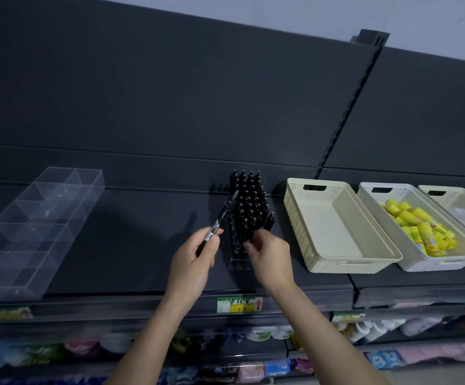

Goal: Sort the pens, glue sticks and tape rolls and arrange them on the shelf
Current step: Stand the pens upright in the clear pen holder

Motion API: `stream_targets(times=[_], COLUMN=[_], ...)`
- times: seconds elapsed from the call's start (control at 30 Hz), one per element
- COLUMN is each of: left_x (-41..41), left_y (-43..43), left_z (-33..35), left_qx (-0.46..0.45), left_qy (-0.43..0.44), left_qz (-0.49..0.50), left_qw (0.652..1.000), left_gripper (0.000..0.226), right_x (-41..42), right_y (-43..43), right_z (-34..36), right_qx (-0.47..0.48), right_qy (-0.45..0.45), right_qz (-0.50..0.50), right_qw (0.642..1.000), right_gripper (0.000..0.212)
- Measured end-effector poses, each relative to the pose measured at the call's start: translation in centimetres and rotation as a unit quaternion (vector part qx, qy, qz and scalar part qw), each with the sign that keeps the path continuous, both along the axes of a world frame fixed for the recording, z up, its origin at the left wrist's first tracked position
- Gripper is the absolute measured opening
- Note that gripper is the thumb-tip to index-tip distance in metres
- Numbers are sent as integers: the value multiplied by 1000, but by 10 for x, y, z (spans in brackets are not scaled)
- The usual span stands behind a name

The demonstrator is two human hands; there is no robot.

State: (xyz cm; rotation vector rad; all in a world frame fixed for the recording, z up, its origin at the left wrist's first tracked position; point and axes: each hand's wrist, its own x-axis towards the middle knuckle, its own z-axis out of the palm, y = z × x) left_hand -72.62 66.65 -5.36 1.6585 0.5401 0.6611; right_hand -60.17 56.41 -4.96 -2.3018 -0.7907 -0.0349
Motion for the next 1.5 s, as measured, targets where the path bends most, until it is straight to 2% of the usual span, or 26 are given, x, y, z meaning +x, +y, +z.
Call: stream_targets(times=[0.1, 0.2, 0.27, 0.33, 0.47, 0.57, 0.63, 0.73, 0.87, 1.0, 1.2, 1.4, 1.5], left_x=[-1, -2, 1, 5, 11, 14, 15, 15, 16, 16, 18, 15, 15], left_y=[-1, -4, -8, -12, -21, -21, -19, -12, -11, -12, -11, -9, -9], left_z=[1, 1, 1, 2, 5, 5, 2, -1, 1, 3, 3, 4, 6], left_qx=[-4, 6, 10, 21, 34, 68, 60, 9, 5, 7, 17, 30, 37], left_qy=[0, 3, 5, 16, 36, 62, 75, 85, 65, 34, 32, 46, 47], left_qz=[-11, -47, -75, -102, -129, -95, -43, 15, 31, 26, 38, 48, 48], left_qw=[1000, 999, 997, 994, 990, 991, 994, 996, 997, 999, 999, 997, 997], left_gripper=[21, 23, 24, 26, 30, 37, 39, 24, 31, 31, 30, 31, 31], right_x=[-3, -14, -25, -33, -33, -27, -16, 3, 9, 9, 15, 15, 13], right_y=[-6, -16, -19, -19, -20, -29, -34, -38, -31, -24, -17, -17, -16], right_z=[5, 18, 30, 40, 51, 54, 54, 51, 40, 27, 25, 5, -3], right_qx=[11, 120, 231, 287, 335, 373, 391, 327, 204, 147, 119, 53, 52], right_qy=[26, 89, 228, 342, 374, 352, 296, 162, 71, 36, -12, -7, 7], right_qz=[-2, -31, 3, 57, 62, 37, -17, -92, -75, -42, -10, 2, 6], right_qw=[1000, 988, 946, 893, 863, 858, 871, 926, 974, 988, 993, 999, 999], right_gripper=[13, 9, 5, 10, 9, 8, 17, 21, 18, 17, 10, 11, 9])
